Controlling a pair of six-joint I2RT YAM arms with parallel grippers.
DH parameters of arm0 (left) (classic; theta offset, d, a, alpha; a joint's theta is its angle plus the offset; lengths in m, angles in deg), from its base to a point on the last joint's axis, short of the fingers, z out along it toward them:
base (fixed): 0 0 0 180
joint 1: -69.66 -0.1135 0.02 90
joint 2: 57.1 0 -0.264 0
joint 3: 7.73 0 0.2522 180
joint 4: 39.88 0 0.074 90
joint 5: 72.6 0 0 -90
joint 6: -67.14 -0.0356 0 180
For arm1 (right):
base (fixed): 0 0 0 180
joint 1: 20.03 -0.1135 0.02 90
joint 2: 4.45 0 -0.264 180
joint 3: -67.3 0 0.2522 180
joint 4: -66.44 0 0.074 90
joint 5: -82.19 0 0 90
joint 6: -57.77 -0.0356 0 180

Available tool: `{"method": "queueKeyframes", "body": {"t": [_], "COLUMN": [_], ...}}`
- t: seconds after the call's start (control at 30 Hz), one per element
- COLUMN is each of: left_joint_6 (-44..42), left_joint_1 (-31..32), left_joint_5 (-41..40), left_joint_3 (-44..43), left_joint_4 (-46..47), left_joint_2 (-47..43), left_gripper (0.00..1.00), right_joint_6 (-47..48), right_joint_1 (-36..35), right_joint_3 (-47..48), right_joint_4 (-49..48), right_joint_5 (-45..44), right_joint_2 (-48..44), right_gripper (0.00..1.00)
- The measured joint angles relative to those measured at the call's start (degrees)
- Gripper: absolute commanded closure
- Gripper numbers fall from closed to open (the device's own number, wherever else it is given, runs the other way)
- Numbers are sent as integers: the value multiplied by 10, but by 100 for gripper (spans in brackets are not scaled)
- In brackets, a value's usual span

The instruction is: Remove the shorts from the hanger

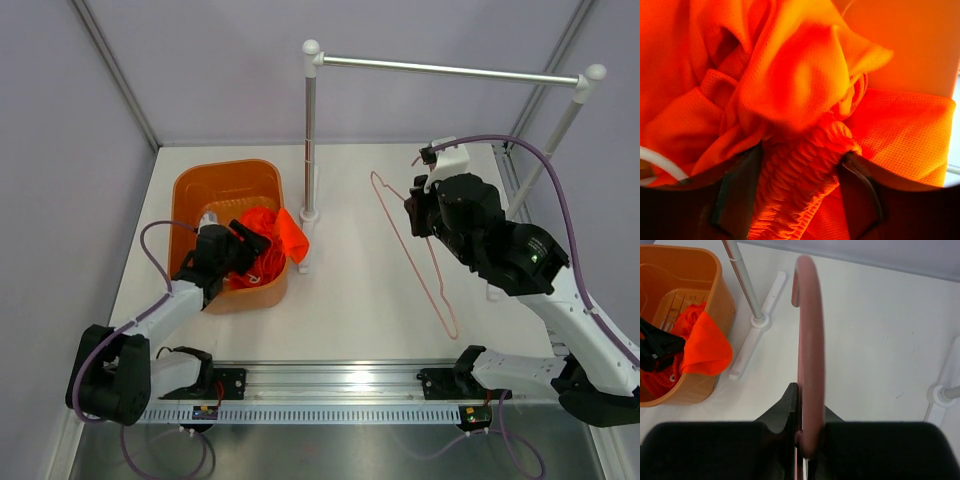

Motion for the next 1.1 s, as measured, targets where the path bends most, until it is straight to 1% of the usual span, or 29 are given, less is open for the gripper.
{"method": "queueKeyframes", "body": {"t": [0.03, 0.07, 0.17, 0.3, 0.5, 0.7, 0.8, 0.93, 1.1], "left_joint_6": [10, 14, 18, 5, -50, -114, -143, -173, -194], "left_joint_1": [-3, -4, -4, -4, -4, -3, -3, -3, -3], "left_joint_5": [12, 23, 40, 47, 43, 14, 3, -5, -5], "left_joint_3": [7, 11, 14, 5, -76, -167, -193, -204, -204], "left_joint_4": [14, 23, 34, 11, -82, -164, -196, -229, -251], "left_joint_2": [5, 8, 3, -34, -98, -170, -195, -227, -251], "left_gripper": [26, 15, 1, 1, 1, 1, 1, 1, 1], "right_joint_6": [3, 8, 25, 48, 69, 81, 83, 83, 83], "right_joint_1": [0, 0, 0, 2, 35, 74, 105, 160, 194], "right_joint_3": [0, 0, -2, -3, 17, 94, 142, 191, 245], "right_joint_4": [-3, -6, -17, -40, -63, -72, -75, -80, -82], "right_joint_5": [7, 14, 28, 43, 59, 63, 71, 92, 108], "right_joint_2": [2, 5, 10, 13, 47, 113, 139, 162, 193], "right_gripper": [100, 100, 100, 100, 100, 100, 100, 100, 100]}}
